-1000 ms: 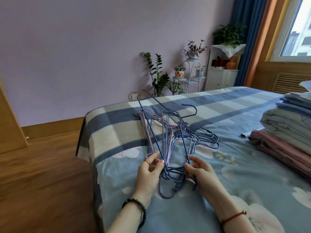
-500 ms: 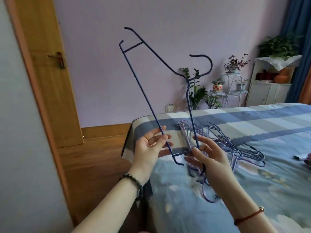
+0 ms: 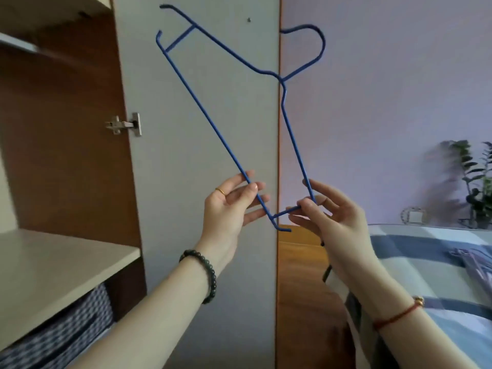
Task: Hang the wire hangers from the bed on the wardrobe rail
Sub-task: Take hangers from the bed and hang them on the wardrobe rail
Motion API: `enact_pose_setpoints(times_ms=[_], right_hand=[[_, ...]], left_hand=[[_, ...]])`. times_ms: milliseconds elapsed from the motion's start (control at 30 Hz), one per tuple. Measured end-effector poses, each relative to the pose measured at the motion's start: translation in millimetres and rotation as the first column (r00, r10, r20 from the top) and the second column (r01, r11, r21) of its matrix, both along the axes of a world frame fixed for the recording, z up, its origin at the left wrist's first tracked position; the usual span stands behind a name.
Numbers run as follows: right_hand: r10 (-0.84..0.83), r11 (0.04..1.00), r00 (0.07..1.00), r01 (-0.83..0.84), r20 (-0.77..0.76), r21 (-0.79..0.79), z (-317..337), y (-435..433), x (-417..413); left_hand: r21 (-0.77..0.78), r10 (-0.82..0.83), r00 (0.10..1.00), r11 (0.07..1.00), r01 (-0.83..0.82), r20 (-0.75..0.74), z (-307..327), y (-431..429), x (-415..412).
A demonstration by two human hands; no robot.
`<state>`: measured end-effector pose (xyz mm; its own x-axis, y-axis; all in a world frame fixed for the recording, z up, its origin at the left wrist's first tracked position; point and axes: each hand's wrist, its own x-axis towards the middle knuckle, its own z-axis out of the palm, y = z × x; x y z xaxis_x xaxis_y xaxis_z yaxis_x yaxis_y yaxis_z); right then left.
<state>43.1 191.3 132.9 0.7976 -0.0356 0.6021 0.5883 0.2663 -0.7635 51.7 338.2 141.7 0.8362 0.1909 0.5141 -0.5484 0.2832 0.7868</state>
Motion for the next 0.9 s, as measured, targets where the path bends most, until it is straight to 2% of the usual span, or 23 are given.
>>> enact_pose_setpoints(times_ms=[233, 467, 700, 900], right_hand=[[0.263, 0.962, 0.964, -0.26, 0.035, -0.088, 35, 152, -9], [0.488, 0.865, 0.869, -0.47, 0.081, -0.175, 64, 290, -41], [0.655, 0.75, 0.744, -0.617, 0.134, -0.239, 100, 399, -90], [0.743, 0.666, 0.636, -0.672, 0.207, -0.325, 141, 466, -144]], left_hand=[[-0.123, 0.26, 0.965, 0.957, -0.261, -0.027, 20, 146, -49], [-0.246, 0.464, 0.883, 0.849, -0.467, -0.072, 38, 264, -117], [-0.319, 0.586, 0.804, 0.747, -0.583, -0.099, 65, 356, -182], [-0.353, 0.667, 0.739, 0.671, -0.652, -0.095, 100, 415, -230]])
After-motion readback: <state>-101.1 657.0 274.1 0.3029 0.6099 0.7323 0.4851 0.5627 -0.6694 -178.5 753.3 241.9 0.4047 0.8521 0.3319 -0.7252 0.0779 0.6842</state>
